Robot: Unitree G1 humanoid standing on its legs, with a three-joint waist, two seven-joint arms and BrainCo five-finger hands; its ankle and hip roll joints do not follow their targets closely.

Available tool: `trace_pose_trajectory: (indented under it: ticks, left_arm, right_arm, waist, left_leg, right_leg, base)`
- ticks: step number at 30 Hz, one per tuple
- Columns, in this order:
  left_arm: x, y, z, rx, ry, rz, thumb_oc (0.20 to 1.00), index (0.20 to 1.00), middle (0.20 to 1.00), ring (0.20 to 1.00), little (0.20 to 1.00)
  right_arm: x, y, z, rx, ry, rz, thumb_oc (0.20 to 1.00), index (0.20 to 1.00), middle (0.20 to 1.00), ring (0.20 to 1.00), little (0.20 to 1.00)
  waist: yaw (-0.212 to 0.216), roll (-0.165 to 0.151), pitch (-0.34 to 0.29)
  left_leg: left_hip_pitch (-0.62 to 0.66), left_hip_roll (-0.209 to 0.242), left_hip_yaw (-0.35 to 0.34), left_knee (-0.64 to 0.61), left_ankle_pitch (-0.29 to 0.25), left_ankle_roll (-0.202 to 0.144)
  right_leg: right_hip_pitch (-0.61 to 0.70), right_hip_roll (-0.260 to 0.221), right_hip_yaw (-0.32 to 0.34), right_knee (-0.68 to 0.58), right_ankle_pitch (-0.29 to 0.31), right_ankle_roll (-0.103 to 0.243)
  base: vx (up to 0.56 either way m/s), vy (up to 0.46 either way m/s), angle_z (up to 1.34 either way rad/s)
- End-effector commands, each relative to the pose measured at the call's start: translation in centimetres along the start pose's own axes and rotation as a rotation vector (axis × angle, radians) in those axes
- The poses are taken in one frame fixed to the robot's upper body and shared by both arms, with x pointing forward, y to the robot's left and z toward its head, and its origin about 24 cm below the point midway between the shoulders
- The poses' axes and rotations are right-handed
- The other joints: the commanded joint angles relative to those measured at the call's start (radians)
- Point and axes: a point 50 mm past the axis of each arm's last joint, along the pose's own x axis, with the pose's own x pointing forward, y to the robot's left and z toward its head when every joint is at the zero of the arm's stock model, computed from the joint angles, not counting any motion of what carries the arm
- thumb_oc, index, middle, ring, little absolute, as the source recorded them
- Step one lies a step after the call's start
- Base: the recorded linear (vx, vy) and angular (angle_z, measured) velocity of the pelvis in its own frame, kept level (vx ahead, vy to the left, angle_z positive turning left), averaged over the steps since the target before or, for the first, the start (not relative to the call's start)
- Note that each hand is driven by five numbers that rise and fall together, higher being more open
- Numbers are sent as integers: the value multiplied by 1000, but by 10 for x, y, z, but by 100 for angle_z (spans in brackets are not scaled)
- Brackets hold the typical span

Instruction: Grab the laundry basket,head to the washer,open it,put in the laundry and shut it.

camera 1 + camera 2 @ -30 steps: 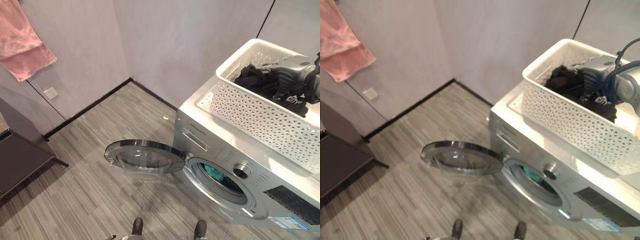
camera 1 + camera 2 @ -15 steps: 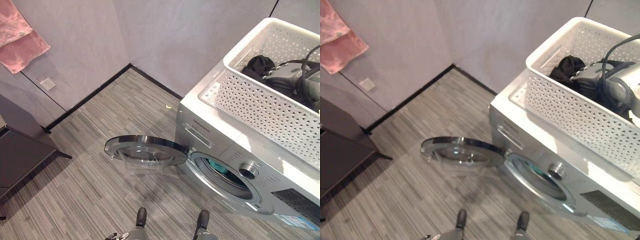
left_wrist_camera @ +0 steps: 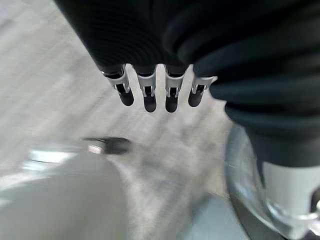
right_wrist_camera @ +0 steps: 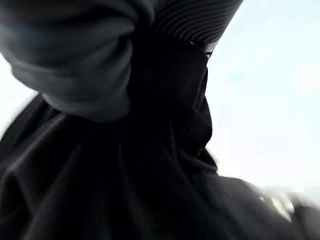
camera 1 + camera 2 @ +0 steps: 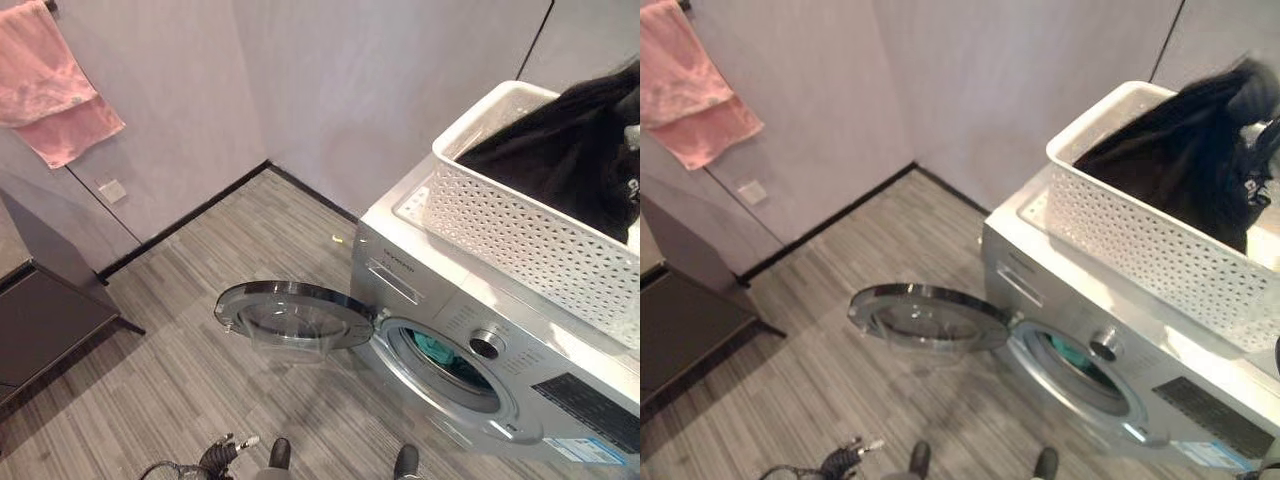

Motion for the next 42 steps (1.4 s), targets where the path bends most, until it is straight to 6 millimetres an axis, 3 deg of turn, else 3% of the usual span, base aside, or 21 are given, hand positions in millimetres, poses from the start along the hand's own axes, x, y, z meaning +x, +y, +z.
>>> trace_pose_trajectory:
  ticks: [1,2,3,7,9,10,11,15,17,22,25,28,33,37,42]
  left_arm:
    - [-7,31,28,89,-115,36,1000,1000,1000,1000,1000]
    - [-14,38,44,88,-189,29,1000,1000,1000,1000,1000]
    - [-15,38,44,86,-188,30,1000,1000,1000,1000,1000]
    - [-48,42,102,99,-460,-67,1000,1000,1000,1000,1000]
    - [-57,45,112,79,-511,-86,1000,1000,1000,1000,1000]
    - [-83,49,134,59,-626,-131,1000,1000,1000,1000,1000]
    - [-97,47,146,56,-697,-167,1000,1000,1000,1000,1000]
    - [-141,50,182,83,-873,-264,1000,1000,1000,1000,1000]
    - [-159,48,199,86,-957,-302,1000,1000,1000,1000,1000]
    - [-189,21,235,174,-1101,-481,1000,1000,1000,1000,1000]
    - [-190,8,247,190,-1123,-555,1000,1000,1000,1000,1000]
    - [-195,-22,273,277,-1203,-648,1000,1000,1000,1000,1000]
    - [-194,-39,289,291,-1255,-675,1000,1000,1000,1000,1000]
    - [-199,-45,298,297,-1298,-688,1000,1000,1000,1000,1000]
    - [-202,-53,305,280,-1326,-715,1000,1000,1000,1000,1000]
  right_arm:
    - [13,-41,20,353,-2,-254,200,200,200,200,200]
    - [19,-44,23,603,21,-293,200,200,200,200,200]
    - [19,-44,24,606,19,-291,200,200,200,200,200]
    - [31,-45,57,977,-32,-281,200,200,200,200,200]
    - [33,-43,67,1038,-49,-271,200,200,200,200,200]
    - [36,-38,87,1128,-84,-241,200,200,200,200,200]
    - [36,-39,102,1188,-132,-240,200,200,200,200,200]
    - [35,-40,155,1242,-284,-192,200,200,200,200,200]
    - [34,-42,171,1283,-306,-198,200,200,200,200,200]
    - [26,-60,212,1352,-416,-190,200,200,200,200,200]
    - [22,-72,226,1342,-460,-208,200,200,200,200,200]
    - [13,-96,248,1307,-533,-247,200,200,200,200,200]
    - [6,-114,256,1279,-586,-289,200,200,200,200,200]
    - [1,-121,263,1263,-627,-297,200,200,200,200,200]
    - [3,-109,267,1331,-613,-246,200,200,200,200,200]
  waist:
    - [46,-79,-93]
    - [51,-86,-106]
    - [49,-86,-106]
    - [61,-89,-131]
    - [63,-93,-138]
    - [70,-101,-150]
    - [79,-101,-155]
    - [93,-123,-176]
    - [101,-137,-183]
    - [111,-157,-199]
    - [111,-172,-207]
    - [107,-194,-224]
    - [103,-209,-230]
    - [101,-211,-233]
    - [96,-206,-234]
  left_leg:
    - [70,33,42,6,-37,-1]
    - [79,30,37,6,-40,3]
    - [79,29,37,6,-40,3]
    - [95,31,36,6,-50,3]
    - [92,27,34,6,-45,6]
    - [93,24,30,6,-45,6]
    - [98,28,29,6,-52,4]
    - [88,19,17,6,-44,3]
    - [85,17,11,6,-42,1]
    - [77,14,-17,6,-43,-2]
    - [63,5,-34,6,-33,-1]
    - [51,-3,-57,6,-27,0]
    - [48,-4,-70,6,-26,0]
    - [51,-4,-66,6,-27,1]
    - [56,-5,-64,6,-29,5]
  right_leg:
    - [40,-65,44,-1,0,47]
    - [54,-66,38,-1,0,48]
    - [54,-67,38,-1,-1,49]
    - [71,-63,34,-1,-5,53]
    - [69,-68,33,-1,1,54]
    - [73,-71,31,-1,0,55]
    - [80,-68,29,-1,-5,57]
    - [77,-76,25,-1,4,60]
    - [76,-77,25,-1,8,61]
    - [93,-77,11,-1,7,64]
    - [95,-84,-4,-1,14,66]
    - [105,-81,-21,-1,14,67]
    - [111,-75,-28,-1,13,65]
    - [110,-71,-24,-1,12,62]
    - [115,-71,-19,-1,12,60]
  base:
    - [-43,47,0]
    - [-29,43,2]
    - [-15,32,2]
    - [-26,31,1]
    - [-48,26,0]
    - [-31,30,6]
    - [-47,32,5]
    - [-34,8,9]
    - [-28,4,17]
    - [-15,16,13]
    - [-15,14,20]
    - [-1,9,22]
    - [3,-4,11]
    - [-1,0,2]
    - [0,0,0]
